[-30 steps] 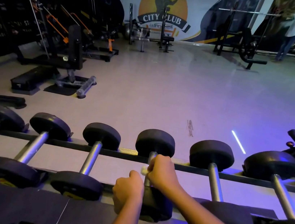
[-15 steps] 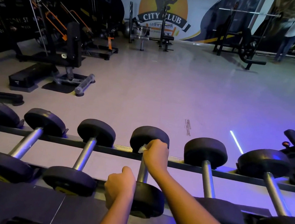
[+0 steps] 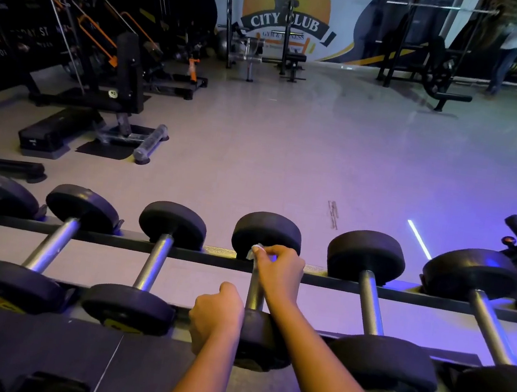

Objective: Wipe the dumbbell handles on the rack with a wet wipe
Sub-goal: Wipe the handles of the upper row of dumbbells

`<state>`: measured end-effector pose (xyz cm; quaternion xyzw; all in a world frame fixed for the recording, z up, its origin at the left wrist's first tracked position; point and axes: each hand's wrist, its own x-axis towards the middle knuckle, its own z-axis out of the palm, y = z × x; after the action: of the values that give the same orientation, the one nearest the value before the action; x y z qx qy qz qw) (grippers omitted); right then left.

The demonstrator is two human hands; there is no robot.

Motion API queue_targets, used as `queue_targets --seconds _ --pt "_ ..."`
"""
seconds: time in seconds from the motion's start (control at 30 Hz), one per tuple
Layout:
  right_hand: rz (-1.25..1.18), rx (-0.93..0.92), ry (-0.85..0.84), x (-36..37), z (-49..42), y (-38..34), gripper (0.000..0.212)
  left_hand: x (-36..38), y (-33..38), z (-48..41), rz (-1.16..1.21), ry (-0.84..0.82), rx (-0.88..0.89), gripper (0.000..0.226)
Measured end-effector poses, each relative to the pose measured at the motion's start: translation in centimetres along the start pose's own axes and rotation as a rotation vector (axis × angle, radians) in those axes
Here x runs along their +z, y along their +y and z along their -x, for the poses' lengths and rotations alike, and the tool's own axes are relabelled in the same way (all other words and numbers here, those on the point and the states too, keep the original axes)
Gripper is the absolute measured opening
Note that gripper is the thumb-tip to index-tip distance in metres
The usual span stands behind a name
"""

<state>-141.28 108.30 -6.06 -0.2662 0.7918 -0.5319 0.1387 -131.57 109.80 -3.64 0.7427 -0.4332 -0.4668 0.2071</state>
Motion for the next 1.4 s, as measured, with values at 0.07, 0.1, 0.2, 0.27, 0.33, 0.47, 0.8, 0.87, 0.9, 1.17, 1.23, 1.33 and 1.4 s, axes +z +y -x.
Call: queue_targets --seconds 0.07,0.1,0.2,0.27,0.33,0.47,0.8,0.87,0.9,1.17,1.23,1.33,1.4 --pt "0.014 -0.001 0.001 0.0 0.0 0.0 0.019 0.1 -0.1 -0.2 -0.004 -0.001 -0.005 0.034" --pt "0.031 -0.003 -0.001 -0.1 0.0 0.0 0.016 0.1 -0.1 -0.2 -0.007 0.000 -0.006 0.034" --pt "0.093 -0.004 0.011 -0.3 0.0 0.0 0.011 0.2 -0.3 -0.3 -0.009 0.000 0.004 0.034" --pt "0.095 0.008 0.029 -0.3 0.0 0.1 0.012 0.2 -0.4 -0.3 -0.010 -0.006 0.009 0.033" --pt "0.089 0.019 0.035 -0.3 0.0 0.2 0.016 0.2 -0.4 -0.3 -0.006 -0.010 0.007 0.032" --pt "0.045 0.021 0.040 -0.2 -0.2 0.6 0.014 0.2 -0.3 -0.3 0.007 -0.015 0.009 0.032" --pt "0.075 0.013 0.046 -0.6 0.0 0.5 0.019 0.3 -0.6 -0.5 0.035 -0.009 0.012 0.033" --pt "0.136 0.000 0.004 -0.8 0.3 0.4 0.020 0.4 -0.6 -0.5 0.037 -0.012 0.013 0.033" --pt "0.193 -0.011 -0.036 -0.8 0.4 0.6 0.018 0.4 -0.6 -0.4 0.039 -0.009 0.013 0.033" --pt "0.261 0.156 -0.295 -2.7 2.7 1.9 0.026 0.2 -0.5 -0.5 0.027 -0.026 0.009 0.031" --pt "0.239 0.198 -0.335 -2.9 2.7 1.7 0.028 0.1 -0.5 -0.4 0.019 -0.028 0.014 0.031" --pt "0.241 0.215 -0.347 -2.9 2.6 1.6 0.030 0.2 -0.5 -0.5 0.013 -0.027 0.008 0.032" --pt "0.250 0.216 -0.324 -2.9 2.6 1.6 0.030 0.3 -0.5 -0.5 0.013 -0.018 0.000 0.033"
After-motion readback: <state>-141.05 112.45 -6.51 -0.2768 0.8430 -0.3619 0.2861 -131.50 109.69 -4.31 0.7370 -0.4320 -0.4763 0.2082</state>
